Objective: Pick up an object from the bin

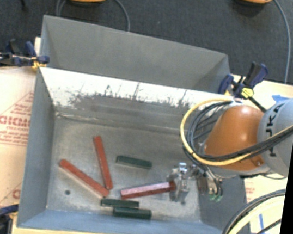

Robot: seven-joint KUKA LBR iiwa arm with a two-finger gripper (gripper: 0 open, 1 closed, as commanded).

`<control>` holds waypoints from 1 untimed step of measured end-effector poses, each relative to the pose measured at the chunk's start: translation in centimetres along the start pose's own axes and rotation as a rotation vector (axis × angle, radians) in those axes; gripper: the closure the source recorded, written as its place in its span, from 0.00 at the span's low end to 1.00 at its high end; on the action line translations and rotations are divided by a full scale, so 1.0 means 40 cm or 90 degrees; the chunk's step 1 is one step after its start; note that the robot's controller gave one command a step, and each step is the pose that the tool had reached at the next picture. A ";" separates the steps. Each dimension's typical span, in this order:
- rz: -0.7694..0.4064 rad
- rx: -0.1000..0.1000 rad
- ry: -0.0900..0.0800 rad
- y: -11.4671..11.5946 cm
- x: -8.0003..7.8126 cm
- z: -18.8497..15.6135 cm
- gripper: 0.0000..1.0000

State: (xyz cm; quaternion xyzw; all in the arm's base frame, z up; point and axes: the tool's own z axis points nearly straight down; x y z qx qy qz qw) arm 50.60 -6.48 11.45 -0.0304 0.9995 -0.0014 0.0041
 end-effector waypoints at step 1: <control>-0.033 0.000 0.000 0.021 -0.023 -0.340 1.00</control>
Offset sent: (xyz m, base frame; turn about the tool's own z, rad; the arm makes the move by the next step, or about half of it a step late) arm 0.0000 0.0000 0.0000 0.0000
